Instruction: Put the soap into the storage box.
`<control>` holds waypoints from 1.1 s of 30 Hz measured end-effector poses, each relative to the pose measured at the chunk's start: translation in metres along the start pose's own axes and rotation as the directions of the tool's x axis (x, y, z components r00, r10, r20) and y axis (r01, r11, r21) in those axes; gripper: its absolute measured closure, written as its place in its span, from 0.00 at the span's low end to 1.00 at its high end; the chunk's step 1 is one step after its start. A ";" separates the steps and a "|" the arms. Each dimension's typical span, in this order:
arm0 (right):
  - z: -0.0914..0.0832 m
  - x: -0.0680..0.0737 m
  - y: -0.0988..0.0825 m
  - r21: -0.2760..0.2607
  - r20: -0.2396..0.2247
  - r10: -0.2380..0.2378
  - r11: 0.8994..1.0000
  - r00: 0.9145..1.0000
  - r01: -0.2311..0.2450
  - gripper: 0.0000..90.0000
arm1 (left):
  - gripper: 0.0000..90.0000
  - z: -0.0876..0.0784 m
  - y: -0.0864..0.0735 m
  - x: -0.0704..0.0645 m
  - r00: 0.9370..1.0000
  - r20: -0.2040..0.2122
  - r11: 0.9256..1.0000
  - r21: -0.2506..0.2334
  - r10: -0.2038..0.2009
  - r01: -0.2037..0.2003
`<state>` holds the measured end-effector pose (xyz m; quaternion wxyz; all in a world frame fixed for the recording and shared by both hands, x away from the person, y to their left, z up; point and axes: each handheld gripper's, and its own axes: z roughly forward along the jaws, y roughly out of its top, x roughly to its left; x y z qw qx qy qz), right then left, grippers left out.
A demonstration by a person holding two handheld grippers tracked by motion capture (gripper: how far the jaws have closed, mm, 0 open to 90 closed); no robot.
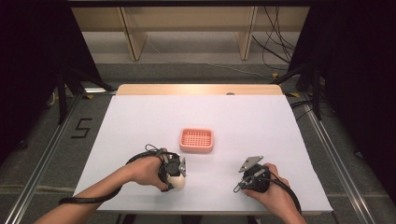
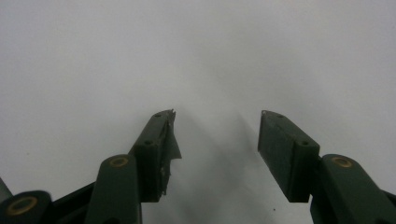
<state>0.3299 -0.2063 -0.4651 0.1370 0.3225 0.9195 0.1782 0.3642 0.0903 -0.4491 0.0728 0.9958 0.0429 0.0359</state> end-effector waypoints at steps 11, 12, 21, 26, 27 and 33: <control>0.000 -0.001 0.000 -0.001 0.004 -0.013 1.000 1.000 0.013 0.51 | 0.55 -0.009 0.004 0.010 1.000 -0.013 1.000 -0.025 -0.003 0.003; 0.000 -0.001 0.000 -0.001 0.004 -0.013 1.000 1.000 0.013 0.51 | 0.55 -0.009 0.004 0.010 1.000 -0.013 1.000 -0.025 -0.003 0.003; 0.000 -0.001 0.000 -0.002 0.010 -0.014 1.000 1.000 0.014 0.51 | 0.55 -0.013 0.006 0.016 1.000 -0.008 0.999 -0.030 -0.012 0.011; -0.001 -0.001 0.000 -0.003 0.005 -0.015 1.000 1.000 0.015 0.51 | 0.55 -0.014 0.007 0.018 1.000 -0.012 1.000 -0.027 -0.007 0.007; 0.000 -0.002 0.000 -0.006 0.002 -0.029 1.000 1.000 0.029 0.51 | 0.55 -0.015 0.008 0.019 1.000 -0.013 1.000 -0.028 -0.006 0.006; -0.001 -0.001 0.000 -0.002 0.011 -0.011 1.000 1.000 0.011 0.51 | 0.55 -0.016 0.008 0.023 1.000 -0.022 0.999 -0.035 -0.017 0.016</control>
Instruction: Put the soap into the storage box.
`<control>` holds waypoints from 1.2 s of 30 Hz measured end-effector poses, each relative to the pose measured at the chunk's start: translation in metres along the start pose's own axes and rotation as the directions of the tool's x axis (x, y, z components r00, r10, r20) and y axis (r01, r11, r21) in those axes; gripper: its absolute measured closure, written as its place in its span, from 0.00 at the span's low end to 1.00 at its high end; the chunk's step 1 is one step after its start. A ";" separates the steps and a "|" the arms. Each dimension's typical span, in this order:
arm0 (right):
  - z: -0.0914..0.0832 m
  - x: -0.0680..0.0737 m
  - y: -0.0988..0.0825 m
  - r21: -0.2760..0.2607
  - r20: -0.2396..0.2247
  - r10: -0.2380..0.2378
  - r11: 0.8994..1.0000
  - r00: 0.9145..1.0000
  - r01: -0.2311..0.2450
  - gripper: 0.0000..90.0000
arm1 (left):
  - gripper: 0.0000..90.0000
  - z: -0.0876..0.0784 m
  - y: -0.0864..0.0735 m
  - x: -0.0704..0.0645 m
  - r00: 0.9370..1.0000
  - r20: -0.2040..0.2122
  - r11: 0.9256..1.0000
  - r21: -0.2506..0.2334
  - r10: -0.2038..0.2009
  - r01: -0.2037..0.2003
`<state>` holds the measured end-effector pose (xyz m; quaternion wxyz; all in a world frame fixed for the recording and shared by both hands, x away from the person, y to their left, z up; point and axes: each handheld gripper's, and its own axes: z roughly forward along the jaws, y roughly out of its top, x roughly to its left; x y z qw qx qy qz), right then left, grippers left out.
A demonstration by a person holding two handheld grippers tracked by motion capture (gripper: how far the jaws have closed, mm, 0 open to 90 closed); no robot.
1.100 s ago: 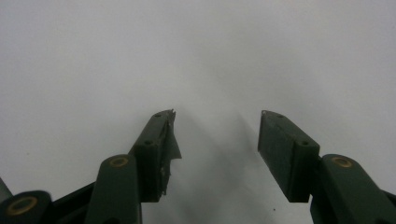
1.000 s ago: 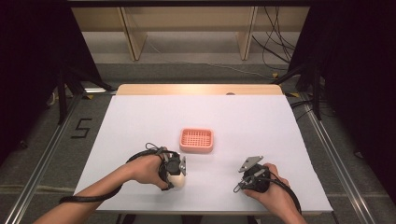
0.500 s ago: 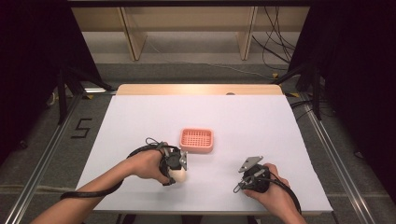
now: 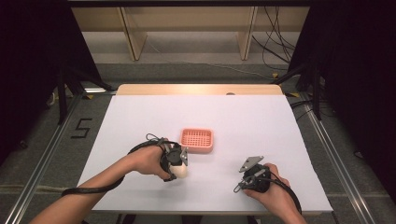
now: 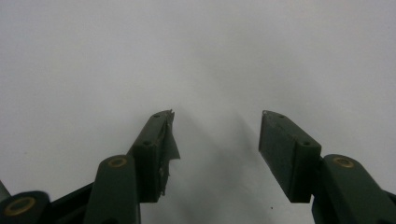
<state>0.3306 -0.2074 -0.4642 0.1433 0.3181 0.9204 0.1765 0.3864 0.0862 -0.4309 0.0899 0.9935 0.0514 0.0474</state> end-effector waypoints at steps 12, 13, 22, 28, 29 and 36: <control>-0.004 -0.004 0.001 -0.039 0.003 0.001 0.999 1.000 -0.001 0.52 | 0.55 -0.001 0.003 0.007 1.000 -0.006 1.000 -0.006 0.001 -0.001; -0.004 -0.004 0.001 -0.039 0.003 0.001 0.999 1.000 -0.001 0.52 | 0.55 -0.002 0.003 0.007 1.000 -0.005 1.000 -0.005 0.000 0.000; -0.010 -0.006 0.002 -0.081 -0.015 0.053 0.995 0.998 -0.054 0.53 | 0.55 -0.006 0.006 0.014 1.000 -0.011 1.000 -0.019 -0.014 0.014; -0.012 -0.006 0.002 -0.084 -0.015 0.077 0.993 0.997 -0.078 0.54 | 0.55 -0.008 0.008 0.018 1.000 -0.011 0.999 -0.034 -0.023 0.023; -0.012 -0.007 0.002 -0.090 -0.013 0.080 0.993 0.997 -0.081 0.54 | 0.55 -0.009 0.009 0.019 1.000 -0.015 0.999 -0.041 -0.022 0.021; -0.015 -0.009 0.001 -0.091 -0.009 0.109 0.990 0.994 -0.109 0.54 | 0.55 -0.010 0.011 0.024 1.000 -0.016 0.999 -0.037 -0.024 0.024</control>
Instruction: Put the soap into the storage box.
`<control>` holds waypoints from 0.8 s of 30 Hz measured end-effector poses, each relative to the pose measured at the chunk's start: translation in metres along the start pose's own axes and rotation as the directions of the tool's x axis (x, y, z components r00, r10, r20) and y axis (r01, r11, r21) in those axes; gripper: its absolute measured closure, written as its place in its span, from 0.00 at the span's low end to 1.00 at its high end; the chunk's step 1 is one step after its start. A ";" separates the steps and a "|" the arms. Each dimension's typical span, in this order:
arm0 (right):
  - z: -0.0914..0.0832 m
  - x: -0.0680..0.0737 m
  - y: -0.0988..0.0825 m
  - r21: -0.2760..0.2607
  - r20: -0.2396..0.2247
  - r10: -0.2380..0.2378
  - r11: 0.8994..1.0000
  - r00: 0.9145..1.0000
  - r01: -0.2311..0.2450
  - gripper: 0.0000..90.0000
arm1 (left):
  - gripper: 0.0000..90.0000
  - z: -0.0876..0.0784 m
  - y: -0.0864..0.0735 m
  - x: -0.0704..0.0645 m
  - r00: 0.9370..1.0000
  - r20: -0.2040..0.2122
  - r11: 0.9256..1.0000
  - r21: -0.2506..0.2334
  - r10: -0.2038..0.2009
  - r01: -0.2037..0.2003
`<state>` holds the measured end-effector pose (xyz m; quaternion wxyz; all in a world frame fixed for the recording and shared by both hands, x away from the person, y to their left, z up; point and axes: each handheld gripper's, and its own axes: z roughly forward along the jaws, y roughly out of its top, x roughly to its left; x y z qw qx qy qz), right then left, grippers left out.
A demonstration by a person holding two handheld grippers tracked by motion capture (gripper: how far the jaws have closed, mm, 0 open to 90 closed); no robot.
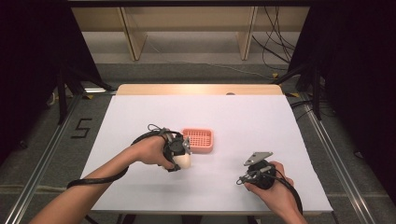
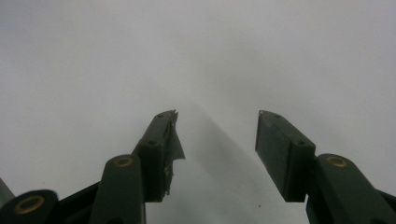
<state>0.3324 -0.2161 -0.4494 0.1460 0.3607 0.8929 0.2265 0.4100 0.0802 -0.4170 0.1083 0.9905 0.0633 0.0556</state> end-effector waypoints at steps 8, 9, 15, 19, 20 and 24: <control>-0.002 -0.001 0.000 -0.004 0.006 0.024 1.000 1.000 -0.024 0.55 | 0.55 -0.004 0.002 0.007 1.000 -0.007 1.000 -0.012 -0.005 0.005; -0.002 -0.001 0.000 -0.004 0.006 0.024 1.000 1.000 -0.024 0.55 | 0.55 -0.004 0.002 0.008 1.000 -0.009 1.000 -0.013 -0.006 0.006; -0.002 -0.002 0.000 -0.016 0.005 0.015 1.000 1.000 -0.015 0.55 | 0.55 -0.007 0.003 0.013 1.000 -0.016 1.000 -0.019 -0.010 0.010; -0.001 -0.002 0.000 -0.022 0.011 0.030 0.999 0.999 -0.030 0.55 | 0.55 -0.008 0.004 0.017 1.000 -0.019 1.000 -0.013 -0.011 0.011; -0.002 -0.002 0.000 -0.021 0.009 0.034 0.999 0.999 -0.034 0.55 | 0.55 -0.008 0.003 0.017 1.000 -0.014 1.000 -0.015 -0.022 0.022; -0.001 -0.002 -0.001 -0.023 0.010 0.040 0.999 0.999 -0.040 0.55 | 0.55 -0.009 0.004 0.023 1.000 -0.023 1.000 -0.012 -0.020 0.020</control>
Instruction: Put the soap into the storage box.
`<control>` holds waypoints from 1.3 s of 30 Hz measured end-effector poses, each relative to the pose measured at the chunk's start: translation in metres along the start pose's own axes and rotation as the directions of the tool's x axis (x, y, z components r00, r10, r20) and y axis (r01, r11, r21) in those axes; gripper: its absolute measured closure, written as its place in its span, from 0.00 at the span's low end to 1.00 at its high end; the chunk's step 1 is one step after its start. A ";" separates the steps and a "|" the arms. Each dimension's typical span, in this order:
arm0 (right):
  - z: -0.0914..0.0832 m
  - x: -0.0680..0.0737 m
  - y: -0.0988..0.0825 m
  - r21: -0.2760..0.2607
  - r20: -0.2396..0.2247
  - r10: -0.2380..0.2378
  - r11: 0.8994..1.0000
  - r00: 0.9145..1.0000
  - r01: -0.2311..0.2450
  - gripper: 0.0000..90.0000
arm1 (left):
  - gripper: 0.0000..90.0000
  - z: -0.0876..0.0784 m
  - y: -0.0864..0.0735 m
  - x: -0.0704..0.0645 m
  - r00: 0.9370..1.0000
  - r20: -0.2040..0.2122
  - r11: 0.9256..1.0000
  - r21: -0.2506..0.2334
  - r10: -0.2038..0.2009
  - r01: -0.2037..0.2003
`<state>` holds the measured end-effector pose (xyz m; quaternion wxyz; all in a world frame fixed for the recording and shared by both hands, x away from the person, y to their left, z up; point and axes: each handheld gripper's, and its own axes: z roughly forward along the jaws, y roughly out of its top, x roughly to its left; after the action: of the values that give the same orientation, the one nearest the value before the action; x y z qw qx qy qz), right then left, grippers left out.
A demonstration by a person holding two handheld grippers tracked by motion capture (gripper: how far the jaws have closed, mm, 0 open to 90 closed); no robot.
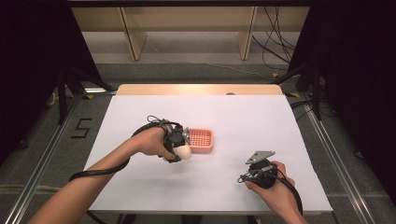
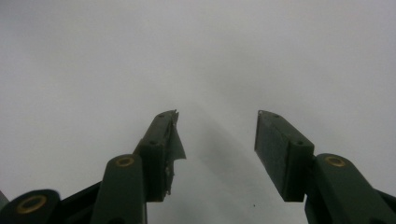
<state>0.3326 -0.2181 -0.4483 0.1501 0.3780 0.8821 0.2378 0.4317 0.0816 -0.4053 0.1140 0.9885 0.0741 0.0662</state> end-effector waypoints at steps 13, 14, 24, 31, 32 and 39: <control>0.000 -0.001 0.000 -0.005 -0.002 -0.004 1.000 1.000 0.004 0.55 | 0.55 0.000 0.003 0.012 1.000 -0.012 1.000 0.001 0.000 0.000; -0.001 0.000 0.000 -0.002 -0.002 0.000 1.000 1.000 0.000 0.55 | 0.55 0.000 0.003 0.012 1.000 -0.014 1.000 -0.002 -0.006 0.006; -0.001 0.001 0.000 -0.003 0.001 0.012 1.000 1.000 -0.012 0.55 | 0.55 -0.001 0.006 0.021 1.000 -0.020 1.000 0.004 -0.006 0.006; -0.001 0.000 0.000 -0.008 0.011 -0.009 1.000 1.000 0.009 0.55 | 0.55 -0.001 0.009 0.025 1.000 -0.023 1.000 -0.001 -0.013 0.013; -0.001 0.000 0.000 -0.007 0.012 -0.009 1.000 1.000 0.010 0.55 | 0.55 -0.001 0.009 0.026 1.000 -0.024 1.000 0.001 -0.006 0.006; 0.001 -0.001 0.000 -0.012 -0.008 -0.019 1.000 1.000 0.019 0.55 | 0.55 0.001 0.012 0.029 1.000 -0.020 1.000 -0.002 -0.007 0.007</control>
<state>0.3338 -0.2187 -0.4490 0.1508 0.3677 0.8849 0.2430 0.4620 0.0745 -0.4003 0.1144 0.9874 0.0785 0.0759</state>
